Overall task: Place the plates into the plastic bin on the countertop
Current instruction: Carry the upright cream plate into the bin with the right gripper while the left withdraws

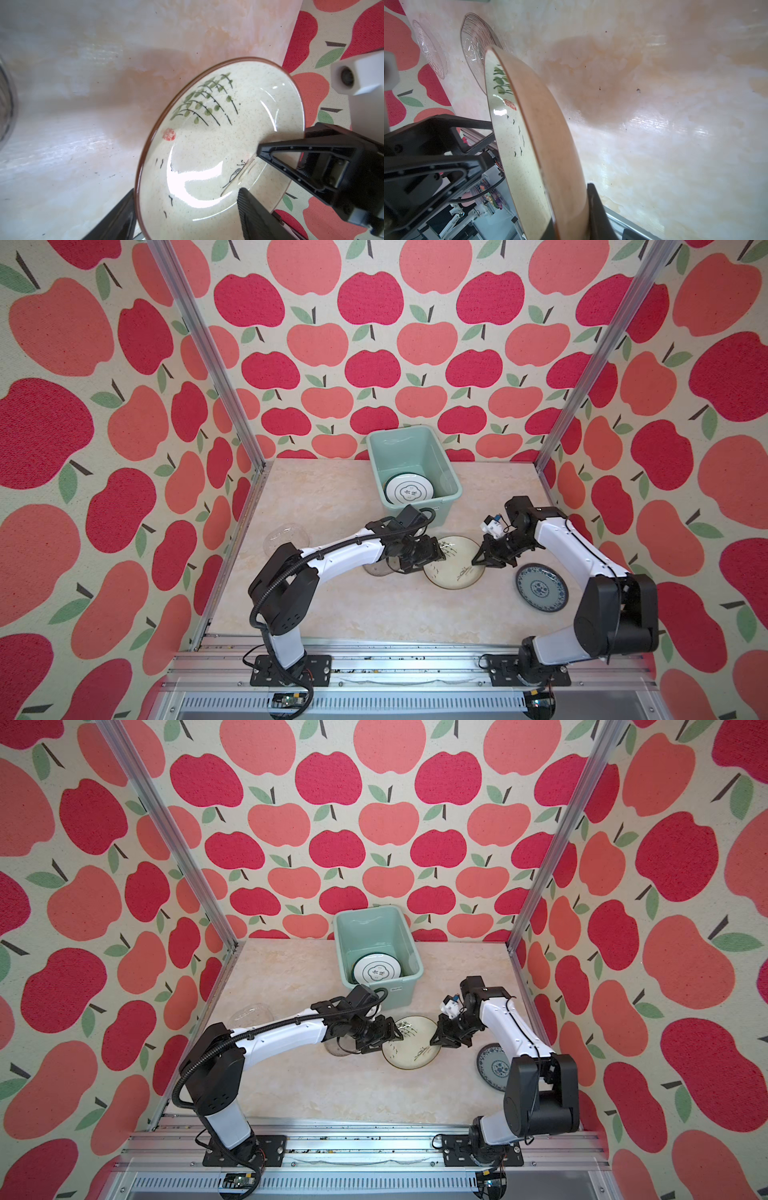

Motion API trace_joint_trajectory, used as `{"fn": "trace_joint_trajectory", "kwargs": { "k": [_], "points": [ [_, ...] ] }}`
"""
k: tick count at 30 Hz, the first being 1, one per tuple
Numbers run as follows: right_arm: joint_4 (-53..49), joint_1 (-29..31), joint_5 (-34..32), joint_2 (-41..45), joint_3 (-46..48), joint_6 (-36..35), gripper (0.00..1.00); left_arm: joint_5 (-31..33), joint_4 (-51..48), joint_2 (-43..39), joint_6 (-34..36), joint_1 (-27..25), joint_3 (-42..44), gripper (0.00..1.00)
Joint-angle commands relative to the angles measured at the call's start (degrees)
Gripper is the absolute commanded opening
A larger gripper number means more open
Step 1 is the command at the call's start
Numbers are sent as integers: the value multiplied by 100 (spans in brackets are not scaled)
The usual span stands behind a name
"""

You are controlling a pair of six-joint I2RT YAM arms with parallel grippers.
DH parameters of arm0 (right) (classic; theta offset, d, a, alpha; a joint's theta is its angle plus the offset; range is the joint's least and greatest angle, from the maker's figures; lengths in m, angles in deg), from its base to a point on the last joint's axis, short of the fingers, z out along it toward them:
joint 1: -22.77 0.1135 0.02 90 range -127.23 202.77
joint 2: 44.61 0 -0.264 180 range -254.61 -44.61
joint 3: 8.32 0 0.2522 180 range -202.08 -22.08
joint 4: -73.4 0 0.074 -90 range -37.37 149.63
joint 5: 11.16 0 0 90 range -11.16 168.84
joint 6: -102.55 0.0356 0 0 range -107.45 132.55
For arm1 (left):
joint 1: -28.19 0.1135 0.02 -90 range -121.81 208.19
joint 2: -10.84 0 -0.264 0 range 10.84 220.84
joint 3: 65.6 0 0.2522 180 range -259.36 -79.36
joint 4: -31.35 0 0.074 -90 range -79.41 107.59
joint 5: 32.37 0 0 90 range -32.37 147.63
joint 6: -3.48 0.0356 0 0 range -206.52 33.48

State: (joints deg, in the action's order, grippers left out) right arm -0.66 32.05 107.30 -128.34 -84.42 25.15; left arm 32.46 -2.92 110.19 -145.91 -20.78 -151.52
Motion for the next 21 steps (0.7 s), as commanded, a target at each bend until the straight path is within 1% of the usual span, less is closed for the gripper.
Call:
{"fn": "trace_joint_trajectory", "kwargs": {
  "k": [1, 4, 9, 13, 15, 17, 18, 21],
  "points": [
    [-498, -49, 59, 317, -444, 219, 0, 327, -22, -460, 294, 10, 147, 79],
    [-775, -44, -107, 415, -783, 246, 0, 567, -132, -819, 462, 10, 258, 80],
    [-1235, -47, -323, 599, -1438, 290, 0, 1104, -503, -1641, 901, 6, 292, 80],
    [-1378, -23, -363, 734, -2062, 441, 0, 2084, -1285, -2365, 1590, 25, -73, 81],
    [-1396, 20, -393, 696, -2480, 560, 0, 2543, -1561, -2748, 2040, 105, -245, 84],
    [-1423, 88, -420, 557, -2923, 669, 0, 2779, -1709, -3058, 2344, 300, -326, 87],
    [-1428, 137, -444, 448, -3131, 718, 0, 2767, -1735, -3212, 2452, 461, -342, 87],
    [-1417, 288, -541, 38, -3836, 909, 0, 2391, -1752, -3571, 2640, 1181, -366, 88]
  ]
}}
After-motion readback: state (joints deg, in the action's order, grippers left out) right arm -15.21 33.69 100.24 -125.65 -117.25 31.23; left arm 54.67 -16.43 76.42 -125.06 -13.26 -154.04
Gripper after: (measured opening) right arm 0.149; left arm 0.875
